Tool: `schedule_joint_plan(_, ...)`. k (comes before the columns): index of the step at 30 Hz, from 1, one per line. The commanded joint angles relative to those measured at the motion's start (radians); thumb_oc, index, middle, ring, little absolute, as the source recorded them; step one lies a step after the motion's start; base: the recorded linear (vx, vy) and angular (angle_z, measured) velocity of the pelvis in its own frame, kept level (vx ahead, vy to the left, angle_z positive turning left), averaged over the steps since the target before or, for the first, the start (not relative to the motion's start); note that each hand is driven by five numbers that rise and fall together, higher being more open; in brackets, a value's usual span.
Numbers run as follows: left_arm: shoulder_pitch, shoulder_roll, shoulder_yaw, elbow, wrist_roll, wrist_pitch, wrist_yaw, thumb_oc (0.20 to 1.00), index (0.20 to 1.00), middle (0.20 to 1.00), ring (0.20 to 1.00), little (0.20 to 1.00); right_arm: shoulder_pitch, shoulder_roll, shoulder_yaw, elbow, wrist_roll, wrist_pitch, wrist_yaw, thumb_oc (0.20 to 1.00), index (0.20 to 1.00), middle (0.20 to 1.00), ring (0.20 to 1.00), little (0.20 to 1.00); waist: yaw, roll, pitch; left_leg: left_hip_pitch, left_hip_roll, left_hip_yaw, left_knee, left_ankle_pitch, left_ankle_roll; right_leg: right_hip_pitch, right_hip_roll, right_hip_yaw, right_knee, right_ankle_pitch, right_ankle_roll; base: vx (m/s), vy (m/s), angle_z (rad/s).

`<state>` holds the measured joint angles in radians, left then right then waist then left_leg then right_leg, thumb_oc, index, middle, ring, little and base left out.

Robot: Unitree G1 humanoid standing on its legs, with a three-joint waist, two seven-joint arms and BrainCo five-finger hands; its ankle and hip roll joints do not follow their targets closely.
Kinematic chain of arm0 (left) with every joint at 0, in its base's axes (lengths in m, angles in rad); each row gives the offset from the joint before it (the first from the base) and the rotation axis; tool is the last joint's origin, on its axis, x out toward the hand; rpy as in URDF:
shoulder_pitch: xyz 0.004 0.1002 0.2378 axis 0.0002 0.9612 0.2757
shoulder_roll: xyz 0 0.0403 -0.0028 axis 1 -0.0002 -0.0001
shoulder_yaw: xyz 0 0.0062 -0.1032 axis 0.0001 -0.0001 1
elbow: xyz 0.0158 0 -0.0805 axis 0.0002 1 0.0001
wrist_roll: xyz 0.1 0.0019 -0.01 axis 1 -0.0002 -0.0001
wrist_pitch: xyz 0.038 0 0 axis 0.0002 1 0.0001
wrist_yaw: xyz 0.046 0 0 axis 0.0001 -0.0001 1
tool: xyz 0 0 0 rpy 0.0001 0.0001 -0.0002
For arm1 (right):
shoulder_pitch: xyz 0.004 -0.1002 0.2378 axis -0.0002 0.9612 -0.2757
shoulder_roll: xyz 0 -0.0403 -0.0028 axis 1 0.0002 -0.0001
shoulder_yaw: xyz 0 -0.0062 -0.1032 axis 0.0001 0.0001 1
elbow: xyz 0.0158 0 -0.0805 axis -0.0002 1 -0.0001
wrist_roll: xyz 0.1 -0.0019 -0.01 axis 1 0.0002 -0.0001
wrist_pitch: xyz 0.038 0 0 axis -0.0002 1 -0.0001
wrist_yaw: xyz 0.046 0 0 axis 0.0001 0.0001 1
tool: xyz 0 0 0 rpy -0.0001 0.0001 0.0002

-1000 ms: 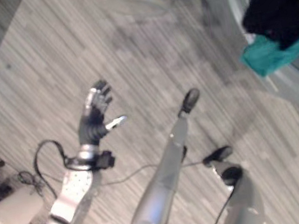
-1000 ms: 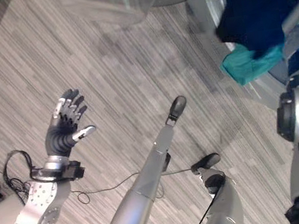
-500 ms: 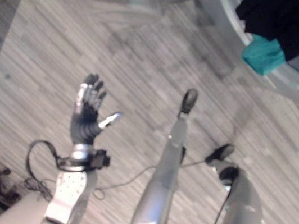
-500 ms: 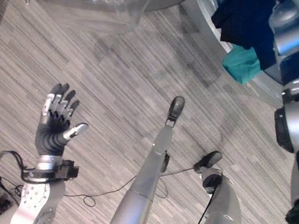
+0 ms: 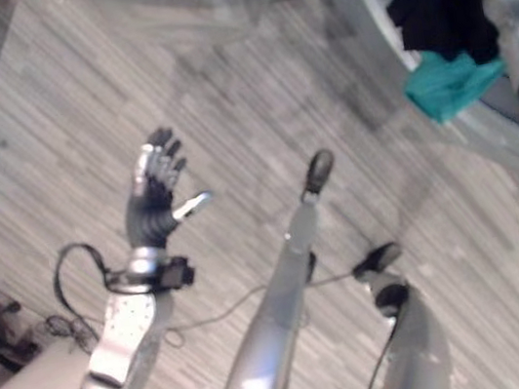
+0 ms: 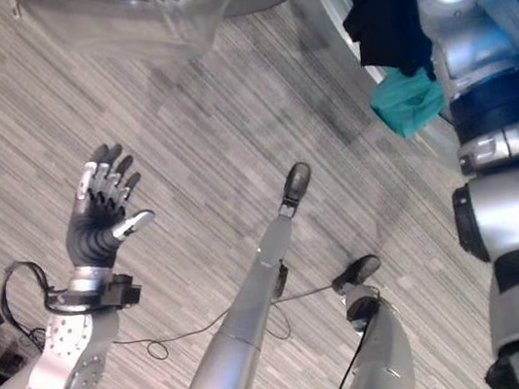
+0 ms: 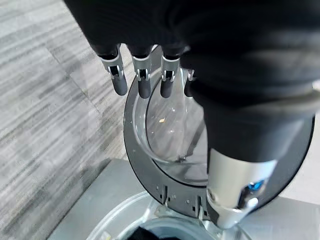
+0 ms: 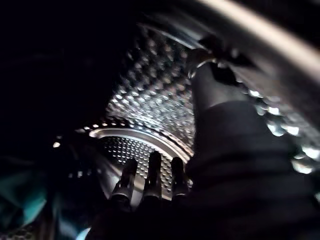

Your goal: Grab the laundry basket,head to the washer,open it,put in the laundry and shut it.

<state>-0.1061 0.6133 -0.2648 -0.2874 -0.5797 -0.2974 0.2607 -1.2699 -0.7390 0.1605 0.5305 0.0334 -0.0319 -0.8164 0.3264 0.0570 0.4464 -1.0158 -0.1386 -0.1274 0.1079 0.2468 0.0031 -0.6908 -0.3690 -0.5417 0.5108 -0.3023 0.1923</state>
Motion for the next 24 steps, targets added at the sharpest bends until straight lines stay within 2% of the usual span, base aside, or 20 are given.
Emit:
schedule_joint_plan(1, 0.025, -0.038, -0.021, 0.067, 0.067, -0.058, 0.026, 1.000, 1.000, 1.000, 1.000, 1.000, 0.076, 0.031, 0.018, -0.107, -0.224, -0.040, -0.079, 1.000, 1.000, 1.000, 1.000, 1.000, 0.010, -0.058, -0.137, 0.048, 0.026, 0.055, 0.024, -0.174, -0.054, 0.171, 0.098, 0.004, -0.300, 0.116, -0.037, -0.03, 0.023, 0.06)
schedule_joint_plan(5, 0.032, -0.030, -0.043, 0.066, 0.103, -0.060, 0.042, 1.000, 1.000, 1.000, 1.000, 1.000, 0.238, 0.134, -0.015, -0.247, -0.355, -0.033, -0.088, 1.000, 1.000, 1.000, 1.000, 1.000, -0.007, -0.063, -0.132, 0.075, 0.036, 0.057, 0.037, -0.177, -0.052, 0.189, 0.100, 0.018, -0.292, 0.119, -0.039, -0.04, 0.023, -0.02)
schedule_joint_plan(12, 0.037, -0.030, -0.074, 0.085, 0.149, -0.049, 0.085, 1.000, 1.000, 1.000, 1.000, 1.000, 0.499, 0.368, 0.018, -0.327, -0.343, -0.076, -0.031, 1.000, 1.000, 1.000, 1.000, 1.000, -0.046, -0.078, -0.127, 0.136, 0.067, 0.056, 0.046, -0.177, -0.053, 0.240, 0.114, 0.036, -0.289, 0.121, -0.046, -0.05, 0.001, 0.00)
schedule_joint_plan(15, 0.064, -0.029, -0.085, 0.099, 0.170, -0.041, 0.098, 1.000, 1.000, 1.000, 1.000, 1.000, 0.662, 0.454, 0.100, -0.344, -0.304, -0.114, 0.042, 1.000, 1.000, 1.000, 1.000, 1.000, -0.076, -0.089, -0.131, 0.196, 0.089, 0.060, 0.043, -0.176, -0.059, 0.291, 0.126, 0.042, -0.302, 0.128, -0.047, -0.07, -0.001, -0.12)
schedule_joint_plan(17, 0.073, -0.028, -0.082, 0.104, 0.172, -0.040, 0.102, 1.000, 1.000, 1.000, 1.000, 1.000, 0.702, 0.472, 0.118, -0.336, -0.279, -0.124, 0.064, 1.000, 1.000, 1.000, 1.000, 1.000, -0.085, -0.092, -0.133, 0.214, 0.094, 0.061, 0.039, -0.176, -0.060, 0.308, 0.129, 0.045, -0.310, 0.129, -0.046, -0.05, 0.018, -0.07)
schedule_joint_plan(24, 0.113, -0.040, -0.036, 0.140, 0.176, -0.039, 0.123, 1.000, 1.000, 1.000, 1.000, 1.000, 0.992, 0.508, 0.235, -0.225, -0.113, -0.157, 0.264, 1.000, 1.000, 1.000, 1.000, 1.000, -0.146, -0.112, -0.143, 0.309, 0.130, 0.059, 0.015, -0.164, -0.072, 0.397, 0.146, 0.051, -0.341, 0.139, -0.043, -0.04, 0.010, -0.12)
